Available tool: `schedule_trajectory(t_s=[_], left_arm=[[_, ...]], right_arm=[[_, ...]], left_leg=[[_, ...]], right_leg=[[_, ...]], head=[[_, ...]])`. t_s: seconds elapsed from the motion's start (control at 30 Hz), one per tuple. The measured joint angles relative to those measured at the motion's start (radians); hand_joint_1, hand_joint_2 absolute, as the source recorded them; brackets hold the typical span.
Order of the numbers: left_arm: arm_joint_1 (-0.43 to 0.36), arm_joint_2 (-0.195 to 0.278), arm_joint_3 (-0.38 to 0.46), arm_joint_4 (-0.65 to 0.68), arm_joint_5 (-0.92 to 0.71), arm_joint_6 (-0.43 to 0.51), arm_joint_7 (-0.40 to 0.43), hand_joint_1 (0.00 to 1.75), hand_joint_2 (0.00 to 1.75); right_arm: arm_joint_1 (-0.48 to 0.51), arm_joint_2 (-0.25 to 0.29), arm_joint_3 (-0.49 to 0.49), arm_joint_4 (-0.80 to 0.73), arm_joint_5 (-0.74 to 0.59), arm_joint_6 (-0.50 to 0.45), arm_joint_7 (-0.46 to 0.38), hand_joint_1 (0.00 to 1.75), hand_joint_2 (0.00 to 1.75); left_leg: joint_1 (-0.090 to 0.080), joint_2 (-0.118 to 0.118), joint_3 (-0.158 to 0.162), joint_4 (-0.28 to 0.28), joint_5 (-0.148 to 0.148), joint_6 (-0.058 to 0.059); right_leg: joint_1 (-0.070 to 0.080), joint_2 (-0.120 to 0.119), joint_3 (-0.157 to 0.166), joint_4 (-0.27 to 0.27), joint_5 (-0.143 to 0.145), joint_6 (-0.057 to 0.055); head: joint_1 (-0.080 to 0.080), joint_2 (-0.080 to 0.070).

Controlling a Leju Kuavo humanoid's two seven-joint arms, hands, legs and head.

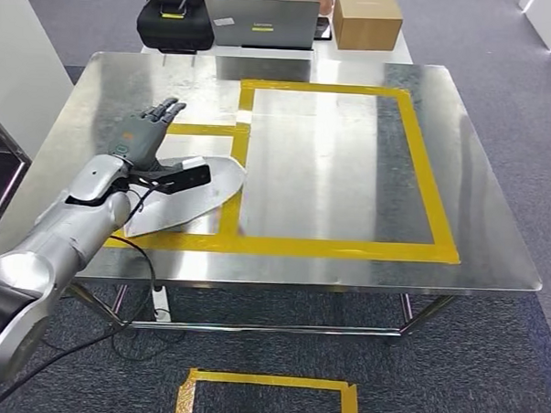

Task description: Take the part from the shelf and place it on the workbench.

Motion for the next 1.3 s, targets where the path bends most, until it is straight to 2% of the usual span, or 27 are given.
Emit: schedule_trajectory(t_s=[0.03, 0.1, 0.13, 0.17, 0.2, 0.23, 0.27, 0.33, 0.4, 0.47, 0.53, 0.63, 0.67, 0.7, 0.73, 0.83, 0.87, 0.9, 0.97, 1.0, 1.03, 1.07, 1.13, 1.17, 1.2, 1.23, 1.3], left_arm=[[0.004, -0.004, 0.004, -0.006, 0.027, 0.021, -0.019, 0.00, 0.00], [0.025, -0.016, 0.019, -0.029, 0.082, 0.058, -0.059, 0.00, 0.00], [0.041, -0.022, 0.027, -0.042, 0.107, 0.069, -0.077, 0.00, 0.00], [0.060, -0.027, 0.033, -0.057, 0.130, 0.075, -0.094, 0.00, 0.00], [0.082, -0.031, 0.041, -0.080, 0.162, 0.076, -0.114, 0.00, 0.00], [0.109, -0.035, 0.048, -0.113, 0.205, 0.074, -0.138, 0.00, 0.00], [0.143, -0.039, 0.057, -0.162, 0.262, 0.070, -0.166, 0.00, 0.00], [0.234, -0.050, 0.070, -0.300, 0.393, 0.061, -0.219, 0.00, 0.00], [0.357, -0.061, 0.074, -0.468, 0.527, 0.051, -0.267, 0.00, 0.00], [0.498, -0.071, 0.069, -0.644, 0.638, 0.047, -0.309, 0.00, 0.00], [0.612, -0.079, 0.060, -0.795, 0.693, 0.048, -0.332, 0.00, 0.00], [0.700, -0.081, 0.049, -0.926, 0.718, 0.048, -0.339, 0.00, 0.00], [0.718, -0.081, 0.047, -0.956, 0.735, 0.045, -0.345, 0.00, 0.00], [0.735, -0.081, 0.047, -0.982, 0.759, 0.040, -0.357, 0.00, 0.00], [0.753, -0.082, 0.046, -1.010, 0.791, 0.034, -0.376, 0.00, 0.00], [0.823, -0.090, 0.028, -1.120, 0.911, 0.008, -0.454, 0.00, 0.00], [0.849, -0.092, 0.014, -1.161, 0.950, 0.000, -0.474, 0.00, 0.00], [0.875, -0.093, -0.002, -1.199, 0.984, -0.005, -0.486, 0.00, 0.00], [0.918, -0.092, -0.029, -1.261, 1.029, -0.008, -0.494, 0.00, 0.00], [0.932, -0.092, -0.040, -1.286, 1.039, -0.008, -0.495, 0.00, 0.00], [0.941, -0.091, -0.047, -1.306, 1.045, -0.008, -0.496, 0.00, 0.00], [0.948, -0.091, -0.054, -1.323, 1.049, -0.008, -0.497, 0.00, 0.00], [0.963, -0.089, -0.061, -1.348, 1.057, -0.005, -0.498, 0.00, 0.00], [0.971, -0.087, -0.065, -1.355, 1.060, 0.001, -0.498, 0.00, 0.00], [0.978, -0.084, -0.068, -1.358, 1.062, 0.010, -0.498, 0.00, 0.00], [0.985, -0.080, -0.071, -1.359, 1.064, 0.019, -0.498, 0.00, 0.00], [1.000, -0.075, -0.071, -1.359, 1.069, 0.035, -0.498, 0.00, 0.00]], right_arm=[[0.000, 0.000, 0.000, 0.000, -0.002, -0.003, 0.000, 0.00, 0.00], [0.002, 0.000, 0.000, 0.000, -0.004, -0.010, 0.000, 0.00, 0.00], [0.003, 0.000, 0.000, 0.000, -0.005, -0.013, -0.001, 0.00, 0.00], [0.004, 0.000, 0.000, 0.000, -0.006, -0.015, -0.003, 0.00, 0.00], [0.006, 0.000, 0.000, 0.000, -0.008, -0.017, -0.004, 0.00, 0.00], [0.008, 0.000, 0.000, 0.000, -0.012, -0.020, -0.007, 0.00, 0.00], [0.012, 0.000, 0.000, 0.000, -0.016, -0.025, -0.011, 0.00, 0.00], [0.021, 0.000, 0.000, 0.000, -0.026, -0.034, -0.024, 0.00, 0.00], [0.033, 0.000, -0.001, 0.000, -0.036, -0.043, -0.038, 0.00, 0.00], [0.048, 0.000, -0.002, 0.001, -0.044, -0.054, -0.052, 0.00, 0.00], [0.057, 0.000, -0.003, 0.002, -0.047, -0.061, -0.059, 0.00, 0.00], [0.061, 0.000, -0.004, 0.004, -0.049, -0.065, -0.061, 0.00, 0.00], [0.061, 0.000, -0.005, 0.005, -0.050, -0.065, -0.060, 0.00, 0.00], [0.062, -0.001, -0.005, 0.005, -0.050, -0.066, -0.059, 0.00, 0.00], [0.062, -0.001, -0.006, 0.006, -0.051, -0.067, -0.058, 0.00, 0.00], [0.064, -0.001, -0.008, 0.006, -0.052, -0.070, -0.057, 0.00, 0.00], [0.066, -0.001, -0.009, 0.006, -0.051, -0.072, -0.058, 0.00, 0.00], [0.067, -0.001, -0.009, 0.006, -0.051, -0.075, -0.059, 0.00, 0.00], [0.070, -0.001, -0.009, 0.007, -0.050, -0.079, -0.062, 0.00, 0.00], [0.071, -0.002, -0.009, 0.008, -0.049, -0.080, -0.063, 0.00, 0.00], [0.071, -0.003, -0.009, 0.008, -0.049, -0.081, -0.064, 0.00, 0.00], [0.072, -0.004, -0.009, 0.009, -0.048, -0.082, -0.065, 0.00, 0.00], [0.071, -0.005, -0.010, 0.009, -0.046, -0.084, -0.069, 0.00, 0.00], [0.071, -0.006, -0.010, 0.009, -0.044, -0.084, -0.071, 0.00, 0.00], [0.071, -0.007, -0.010, 0.009, -0.042, -0.084, -0.073, 0.00, 0.00], [0.071, -0.008, -0.010, 0.009, -0.039, -0.085, -0.074, 0.00, 0.00], [0.072, -0.010, -0.010, 0.009, -0.037, -0.087, -0.073, 0.00, 0.00]], left_leg=[[0.001, 0.000, 0.002, -0.002, 0.001, 0.006], [-0.001, 0.000, 0.002, -0.002, 0.002, 0.015], [-0.002, 0.000, 0.002, -0.001, 0.002, 0.016], [-0.004, 0.000, 0.002, -0.001, 0.003, 0.017], [-0.005, 0.000, 0.002, 0.000, 0.003, 0.018], [-0.006, 0.000, 0.002, 0.000, 0.003, 0.018], [-0.007, 0.000, 0.003, 0.001, 0.003, 0.017], [-0.011, 0.000, 0.001, 0.003, 0.003, 0.012], [-0.014, 0.001, 0.001, 0.002, 0.007, 0.003], [-0.013, 0.003, 0.004, 0.000, 0.005, -0.007], [-0.011, 0.003, -0.008, 0.040, -0.041, -0.017], [-0.007, 0.003, -0.056, 0.214, -0.163, -0.028], [-0.007, 0.003, -0.059, 0.252, -0.184, -0.029], [-0.007, 0.003, -0.044, 0.255, -0.187, -0.028], [-0.008, 0.003, -0.009, 0.217, -0.175, -0.025], [-0.013, 0.003, 0.140, 0.008, -0.126, -0.008], [-0.016, 0.003, 0.165, -0.031, -0.120, -0.004], [-0.019, 0.003, 0.172, -0.046, -0.117, 0.000], [-0.021, 0.004, 0.163, -0.045, -0.101, 0.010], [-0.020, 0.006, 0.155, -0.048, -0.090, 0.017], [-0.017, 0.008, 0.145, -0.051, -0.078, 0.024], [-0.014, 0.010, 0.132, -0.053, -0.066, 0.029], [-0.015, 0.011, 0.105, -0.052, -0.044, 0.034], [-0.015, 0.012, 0.090, -0.050, -0.033, 0.033], [-0.015, 0.013, 0.076, -0.049, -0.023, 0.032], [-0.014, 0.013, 0.061, -0.047, -0.013, 0.030], [-0.013, 0.013, 0.038, -0.040, 0.004, 0.021]], right_leg=[[0.000, 0.000, -0.019, 0.038, -0.023, 0.003], [-0.001, -0.001, -0.080, 0.166, -0.082, 0.005], [-0.001, -0.001, -0.111, 0.225, -0.102, 0.005], [0.000, -0.001, -0.128, 0.256, -0.106, 0.005], [0.000, -0.001, -0.128, 0.250, -0.091, 0.003], [0.000, -0.001, -0.107, 0.205, -0.060, 0.000], [0.001, -0.001, -0.073, 0.135, -0.026, -0.003], [0.003, 0.000, -0.009, 0.018, 0.016, -0.008], [0.005, 0.005, 0.012, -0.012, 0.020, -0.010], [0.003, 0.008, 0.011, -0.018, 0.028, -0.020], [-0.001, 0.005, 0.008, -0.025, 0.038, -0.034], [-0.001, -0.002, -0.010, -0.026, 0.053, -0.043], [0.000, -0.003, -0.018, -0.026, 0.059, -0.043], [0.001, -0.004, -0.027, -0.026, 0.066, -0.042], [0.001, -0.004, -0.036, -0.026, 0.074, -0.041], [0.005, -0.004, -0.053, -0.024, 0.096, -0.031], [0.006, -0.005, -0.055, -0.024, 0.102, -0.026], [0.006, -0.006, -0.057, -0.024, 0.109, -0.020], [0.002, -0.007, -0.058, -0.028, 0.120, -0.008], [0.001, -0.006, -0.063, -0.023, 0.108, -0.002], [0.001, -0.006, -0.073, -0.003, 0.078, 0.002], [0.000, -0.005, -0.086, 0.039, 0.028, 0.005], [0.000, -0.005, -0.112, 0.162, -0.074, 0.011], [0.000, -0.005, -0.115, 0.217, -0.097, 0.013], [0.000, -0.006, -0.106, 0.246, -0.094, 0.015], [-0.001, -0.006, -0.081, 0.242, -0.073, 0.017], [-0.004, -0.006, 0.017, 0.137, -0.028, 0.017]], head=[[0.001, 0.000], [0.003, 0.000], [0.003, 0.000], [0.003, 0.000], [0.003, 0.000], [0.003, 0.000], [0.003, 0.000], [0.003, 0.000], [0.002, 0.000], [0.002, 0.000], [0.001, 0.000], [-0.001, 0.000], [-0.001, 0.000], [-0.001, 0.000], [-0.002, 0.000], [-0.001, 0.000], [-0.001, 0.000], [-0.001, 0.000], [-0.002, 0.000], [-0.001, 0.000], [0.000, 0.000], [0.002, 0.000], [0.004, 0.000], [0.004, 0.000], [0.004, 0.000], [0.004, 0.000], [0.004, 0.000]])
